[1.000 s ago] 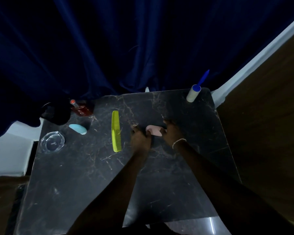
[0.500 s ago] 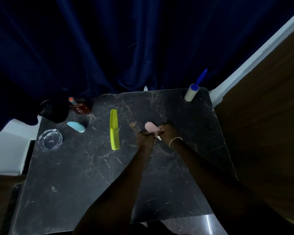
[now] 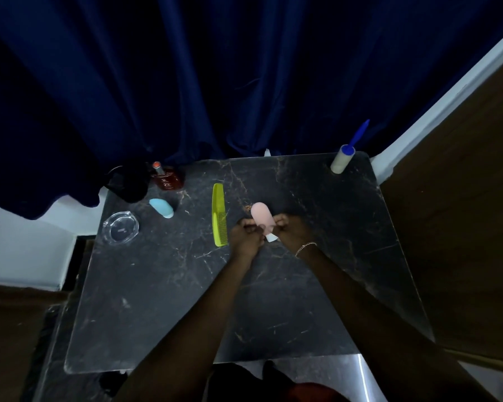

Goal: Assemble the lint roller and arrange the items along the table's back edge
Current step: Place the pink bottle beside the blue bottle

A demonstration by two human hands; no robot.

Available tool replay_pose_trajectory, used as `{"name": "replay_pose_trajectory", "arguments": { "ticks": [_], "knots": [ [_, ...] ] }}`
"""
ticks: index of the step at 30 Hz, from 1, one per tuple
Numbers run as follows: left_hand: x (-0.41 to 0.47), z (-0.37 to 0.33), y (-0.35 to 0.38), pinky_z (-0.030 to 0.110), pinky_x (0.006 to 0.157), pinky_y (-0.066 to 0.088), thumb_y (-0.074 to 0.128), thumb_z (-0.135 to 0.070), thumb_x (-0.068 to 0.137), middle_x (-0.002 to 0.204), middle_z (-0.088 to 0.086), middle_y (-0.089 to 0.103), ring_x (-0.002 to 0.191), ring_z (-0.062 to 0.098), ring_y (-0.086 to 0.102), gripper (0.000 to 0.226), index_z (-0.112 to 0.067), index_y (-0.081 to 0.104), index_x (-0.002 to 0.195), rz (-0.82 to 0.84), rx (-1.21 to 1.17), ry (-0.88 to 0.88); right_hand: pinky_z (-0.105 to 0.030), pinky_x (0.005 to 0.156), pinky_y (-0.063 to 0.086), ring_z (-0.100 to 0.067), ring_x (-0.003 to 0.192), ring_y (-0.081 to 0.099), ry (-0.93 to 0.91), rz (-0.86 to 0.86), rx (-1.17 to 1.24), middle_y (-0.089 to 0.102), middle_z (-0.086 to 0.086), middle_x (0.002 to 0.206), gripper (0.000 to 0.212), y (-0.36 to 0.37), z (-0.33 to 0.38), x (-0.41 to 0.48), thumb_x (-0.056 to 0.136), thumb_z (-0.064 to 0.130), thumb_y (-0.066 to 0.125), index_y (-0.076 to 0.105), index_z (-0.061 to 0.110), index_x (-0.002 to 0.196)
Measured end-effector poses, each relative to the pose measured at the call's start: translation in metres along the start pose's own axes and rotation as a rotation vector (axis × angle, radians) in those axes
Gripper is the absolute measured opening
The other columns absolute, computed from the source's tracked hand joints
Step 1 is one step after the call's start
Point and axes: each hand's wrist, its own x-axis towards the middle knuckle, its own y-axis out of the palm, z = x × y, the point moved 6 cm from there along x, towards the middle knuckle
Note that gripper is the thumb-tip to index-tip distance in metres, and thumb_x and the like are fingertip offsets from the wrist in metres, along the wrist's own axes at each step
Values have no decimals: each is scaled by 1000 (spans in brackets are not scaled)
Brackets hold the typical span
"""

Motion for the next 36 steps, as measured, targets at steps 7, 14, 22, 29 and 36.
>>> {"name": "replay_pose_trajectory", "arguments": {
  "ticks": [7,14,22,29,36],
  "knots": [
    [-7,-14,-68,61,85,60,71,-3,92,105,27,73,97,45,73,17,-10,59,103,-38,106,109,-39,84,55,-28,95,67,-50,55,161,70,-27,114,33,53,40,-12,84,-8,67,64,-8,117],
    [-1,-21,-138,64,84,57,68,-3,92,92,18,73,83,29,68,19,-17,57,99,-75,162,176,-48,92,53,-27,96,65,-108,119,171,70,-30,111,27,114,82,-11,82,-14,65,64,-13,109],
    [17,-29,-202,61,85,57,66,-8,93,97,18,74,95,42,71,17,-17,56,103,-128,233,192,-45,82,52,-33,85,62,-145,148,83,68,-29,96,21,171,122,-4,81,-6,69,60,-15,99],
    [39,-29,-234,51,83,57,66,-7,93,98,16,75,91,36,72,16,-9,54,104,-118,353,258,-36,72,47,-22,81,61,-227,104,-47,71,-16,89,17,204,143,3,82,4,71,65,-2,97],
    [60,-17,-249,54,86,55,59,-2,91,105,14,72,96,35,69,27,-9,44,113,-37,433,251,-20,72,49,-27,85,66,-215,94,-117,71,-6,87,19,234,149,8,82,12,64,64,4,98]
  ]
}}
